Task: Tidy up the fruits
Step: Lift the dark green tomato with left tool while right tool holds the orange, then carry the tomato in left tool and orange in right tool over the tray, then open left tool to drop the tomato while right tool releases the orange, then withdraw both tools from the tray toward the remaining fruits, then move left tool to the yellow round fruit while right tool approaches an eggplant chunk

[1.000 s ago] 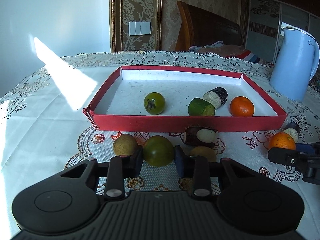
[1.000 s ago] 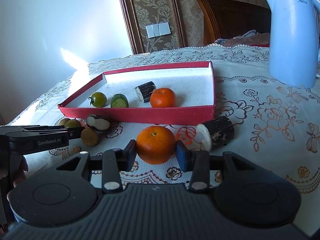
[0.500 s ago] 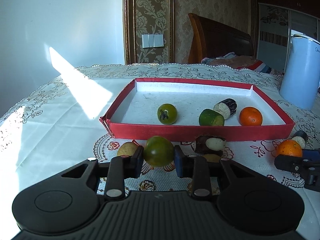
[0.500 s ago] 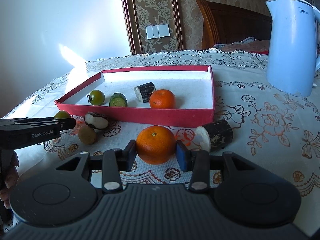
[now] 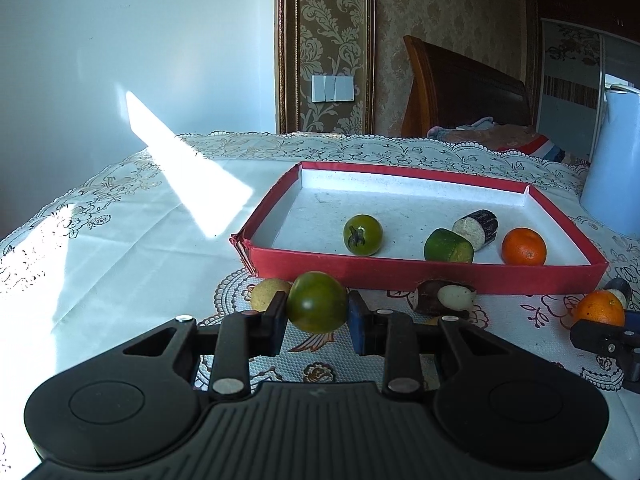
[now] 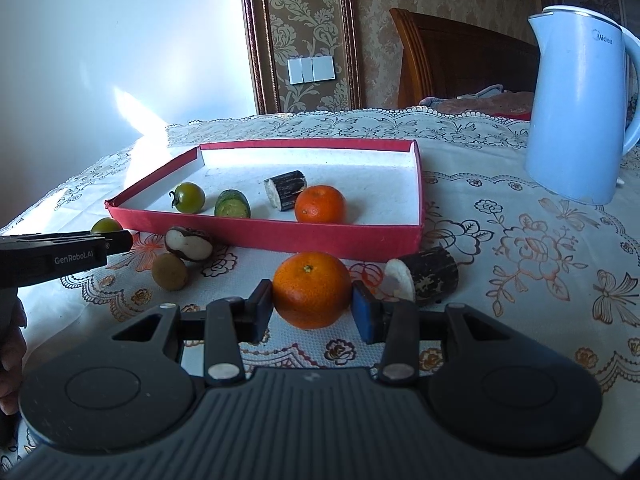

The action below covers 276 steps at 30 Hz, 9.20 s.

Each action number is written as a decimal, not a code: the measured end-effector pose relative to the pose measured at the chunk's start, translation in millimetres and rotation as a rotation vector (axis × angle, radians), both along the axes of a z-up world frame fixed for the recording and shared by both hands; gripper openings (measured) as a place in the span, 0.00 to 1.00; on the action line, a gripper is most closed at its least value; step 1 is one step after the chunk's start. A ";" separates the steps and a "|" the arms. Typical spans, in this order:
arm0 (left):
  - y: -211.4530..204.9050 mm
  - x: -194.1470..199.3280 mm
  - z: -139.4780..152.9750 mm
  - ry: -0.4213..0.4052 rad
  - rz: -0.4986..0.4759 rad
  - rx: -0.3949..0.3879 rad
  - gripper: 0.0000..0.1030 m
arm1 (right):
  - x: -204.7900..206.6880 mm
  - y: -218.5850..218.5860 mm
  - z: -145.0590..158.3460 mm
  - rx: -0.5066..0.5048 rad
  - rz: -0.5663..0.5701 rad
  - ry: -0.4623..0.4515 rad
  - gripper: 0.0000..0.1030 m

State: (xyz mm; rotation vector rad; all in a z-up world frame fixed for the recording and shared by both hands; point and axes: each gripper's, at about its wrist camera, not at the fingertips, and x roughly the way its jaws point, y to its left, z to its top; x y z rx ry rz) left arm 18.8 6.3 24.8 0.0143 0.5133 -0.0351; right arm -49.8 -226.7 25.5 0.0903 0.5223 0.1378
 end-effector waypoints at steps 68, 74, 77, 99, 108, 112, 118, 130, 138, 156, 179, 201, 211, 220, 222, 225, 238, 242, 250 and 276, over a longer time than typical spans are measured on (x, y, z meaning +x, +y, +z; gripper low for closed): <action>-2.5 0.8 -0.2 0.007 0.033 0.034 0.29 | -5.3 -4.8 2.6 0.021 -0.008 -0.041 0.38; -2.4 0.4 -0.2 0.006 0.032 0.032 0.29 | -5.3 -4.8 2.6 0.022 -0.008 -0.041 0.38; -2.1 0.8 -0.4 0.005 0.033 0.031 0.29 | -5.7 -5.0 2.8 0.023 -0.009 -0.043 0.38; -5.6 5.5 21.7 -0.046 0.006 0.021 0.29 | 18.8 19.1 34.5 -0.029 0.067 -0.120 0.39; -22.0 48.9 37.4 -0.046 0.002 0.020 0.29 | 66.5 28.7 33.4 -0.058 0.067 -0.081 0.39; -31.6 63.9 36.0 -0.038 -0.005 0.017 0.29 | 77.3 24.9 30.2 -0.036 0.053 -0.067 0.39; -44.9 75.4 27.1 -0.013 -0.021 0.035 0.30 | 85.1 25.4 29.8 -0.024 0.050 -0.063 0.39; -51.2 84.9 15.9 -0.003 -0.047 0.030 0.31 | 94.3 26.0 21.1 -0.009 0.034 -0.043 0.39; -53.1 85.1 15.5 -0.010 -0.037 0.039 0.31 | 92.5 28.0 18.8 -0.014 0.024 -0.061 0.39; -48.9 88.8 12.5 0.013 -0.004 0.035 0.62 | 91.0 23.7 17.6 0.005 0.019 -0.084 0.40; -44.6 82.3 15.3 -0.012 0.013 0.042 0.70 | 85.1 16.7 18.6 0.012 -0.009 -0.118 0.54; -9.8 38.7 24.3 -0.056 0.029 0.028 0.70 | 54.2 -51.6 30.9 0.251 -0.202 -0.239 0.65; 37.0 -3.4 10.8 -0.034 0.023 0.002 0.70 | 21.3 -51.7 18.2 0.226 -0.177 -0.203 0.65; 44.4 -23.5 5.6 -0.038 -0.028 0.034 0.70 | -5.2 -61.9 12.2 0.256 -0.173 -0.195 0.65; 39.5 -17.1 6.3 -0.036 -0.035 0.067 0.70 | -7.9 -62.0 12.0 0.257 -0.173 -0.198 0.65; 34.1 1.9 6.2 -0.012 -0.052 0.063 0.70 | -10.0 -63.4 11.8 0.264 -0.162 -0.187 0.65; 28.1 51.6 -7.7 0.123 0.008 0.049 0.70 | -3.8 -57.3 4.0 0.083 -0.091 -0.042 0.72; 27.3 51.5 -8.7 0.123 0.010 0.053 0.70 | 13.0 -54.7 6.5 0.028 -0.089 -0.004 0.72; 26.7 51.4 -8.9 0.123 0.008 0.057 0.69 | 33.4 -52.1 -2.5 -0.021 -0.063 0.092 0.46; 15.4 15.2 -1.6 0.039 0.009 0.023 0.26 | 12.8 4.5 3.1 0.036 -0.012 0.017 0.31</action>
